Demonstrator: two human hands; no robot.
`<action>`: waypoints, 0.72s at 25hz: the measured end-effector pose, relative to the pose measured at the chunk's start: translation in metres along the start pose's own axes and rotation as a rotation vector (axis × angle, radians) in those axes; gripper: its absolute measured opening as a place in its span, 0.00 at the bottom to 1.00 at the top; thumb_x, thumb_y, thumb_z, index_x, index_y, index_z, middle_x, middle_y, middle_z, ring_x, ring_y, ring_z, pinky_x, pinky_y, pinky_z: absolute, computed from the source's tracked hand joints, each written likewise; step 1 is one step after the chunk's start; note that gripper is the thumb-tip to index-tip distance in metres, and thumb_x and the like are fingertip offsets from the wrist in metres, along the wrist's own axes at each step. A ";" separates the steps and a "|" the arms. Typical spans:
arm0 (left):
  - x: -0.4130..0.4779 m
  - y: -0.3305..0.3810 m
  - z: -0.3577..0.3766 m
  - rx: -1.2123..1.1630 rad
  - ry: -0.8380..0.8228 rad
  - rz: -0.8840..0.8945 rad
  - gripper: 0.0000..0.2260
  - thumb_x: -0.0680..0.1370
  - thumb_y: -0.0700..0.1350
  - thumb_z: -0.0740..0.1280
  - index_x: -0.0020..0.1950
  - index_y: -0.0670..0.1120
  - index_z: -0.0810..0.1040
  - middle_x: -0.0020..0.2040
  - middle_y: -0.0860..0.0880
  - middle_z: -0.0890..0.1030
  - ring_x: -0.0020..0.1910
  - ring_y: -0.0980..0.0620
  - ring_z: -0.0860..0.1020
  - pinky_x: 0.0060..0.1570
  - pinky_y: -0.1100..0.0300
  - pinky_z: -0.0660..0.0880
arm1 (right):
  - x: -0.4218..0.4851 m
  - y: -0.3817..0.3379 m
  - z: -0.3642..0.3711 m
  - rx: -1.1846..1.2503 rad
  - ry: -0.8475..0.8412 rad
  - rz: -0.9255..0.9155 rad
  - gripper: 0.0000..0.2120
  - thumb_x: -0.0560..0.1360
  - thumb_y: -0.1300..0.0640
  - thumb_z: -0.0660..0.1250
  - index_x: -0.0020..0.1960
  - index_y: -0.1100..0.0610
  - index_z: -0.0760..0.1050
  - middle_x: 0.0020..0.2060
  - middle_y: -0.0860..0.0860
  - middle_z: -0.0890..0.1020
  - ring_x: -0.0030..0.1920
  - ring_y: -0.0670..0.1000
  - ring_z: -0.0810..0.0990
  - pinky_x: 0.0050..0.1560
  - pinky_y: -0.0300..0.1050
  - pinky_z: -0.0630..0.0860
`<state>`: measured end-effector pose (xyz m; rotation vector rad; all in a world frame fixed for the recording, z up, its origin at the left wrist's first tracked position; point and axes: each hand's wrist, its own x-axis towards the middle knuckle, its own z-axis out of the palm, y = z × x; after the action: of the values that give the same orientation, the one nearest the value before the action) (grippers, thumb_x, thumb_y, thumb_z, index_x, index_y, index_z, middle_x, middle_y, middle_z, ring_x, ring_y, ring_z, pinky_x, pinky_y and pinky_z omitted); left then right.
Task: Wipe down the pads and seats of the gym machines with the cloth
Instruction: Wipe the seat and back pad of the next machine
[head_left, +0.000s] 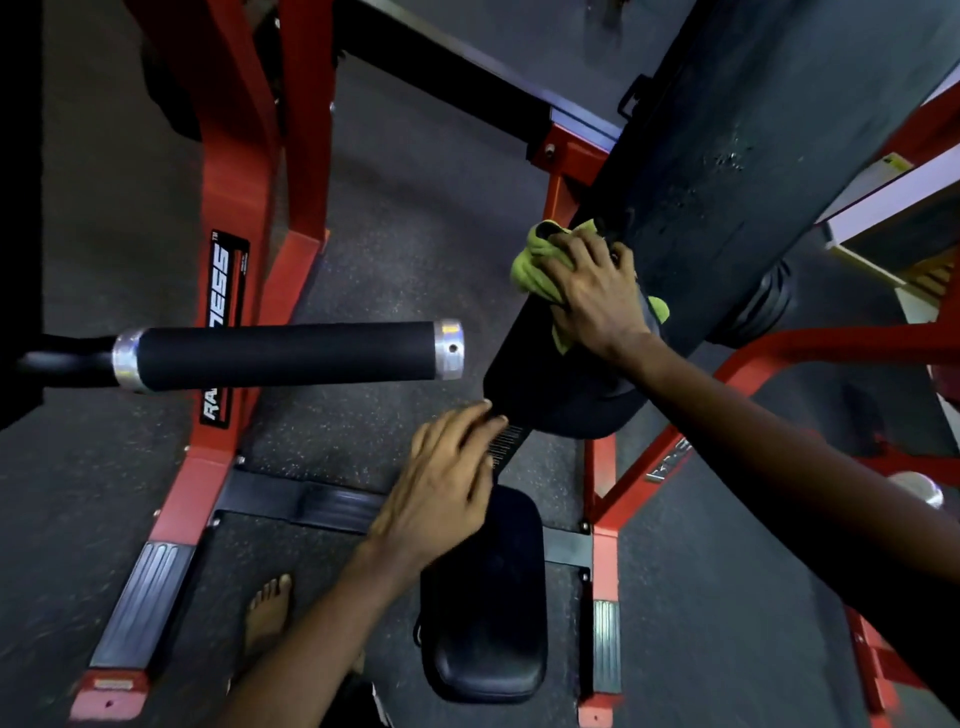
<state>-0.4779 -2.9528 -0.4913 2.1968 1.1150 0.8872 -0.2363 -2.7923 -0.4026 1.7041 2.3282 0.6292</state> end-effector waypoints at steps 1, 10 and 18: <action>0.012 -0.010 0.016 -0.023 -0.041 -0.142 0.22 0.80 0.44 0.62 0.75 0.43 0.69 0.74 0.44 0.69 0.72 0.46 0.68 0.69 0.43 0.67 | -0.005 -0.001 0.008 -0.002 0.008 -0.018 0.25 0.74 0.51 0.70 0.70 0.51 0.73 0.72 0.54 0.71 0.72 0.60 0.66 0.66 0.62 0.64; 0.099 -0.078 0.128 -0.174 -0.359 -0.399 0.37 0.82 0.47 0.64 0.82 0.45 0.42 0.82 0.46 0.51 0.80 0.46 0.55 0.77 0.51 0.54 | -0.015 -0.029 0.063 -0.055 0.151 -0.162 0.21 0.72 0.53 0.73 0.63 0.58 0.79 0.64 0.57 0.77 0.66 0.60 0.66 0.59 0.62 0.61; 0.075 -0.088 0.149 -0.421 -0.370 -0.500 0.41 0.81 0.41 0.64 0.82 0.53 0.37 0.83 0.53 0.46 0.80 0.51 0.55 0.71 0.62 0.56 | -0.006 -0.022 0.044 -0.082 0.158 -0.009 0.22 0.73 0.52 0.70 0.66 0.54 0.75 0.68 0.56 0.73 0.67 0.62 0.69 0.60 0.62 0.63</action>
<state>-0.3772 -2.8659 -0.6253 1.5533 1.0994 0.4224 -0.2357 -2.7933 -0.4520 1.6625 2.3760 0.8750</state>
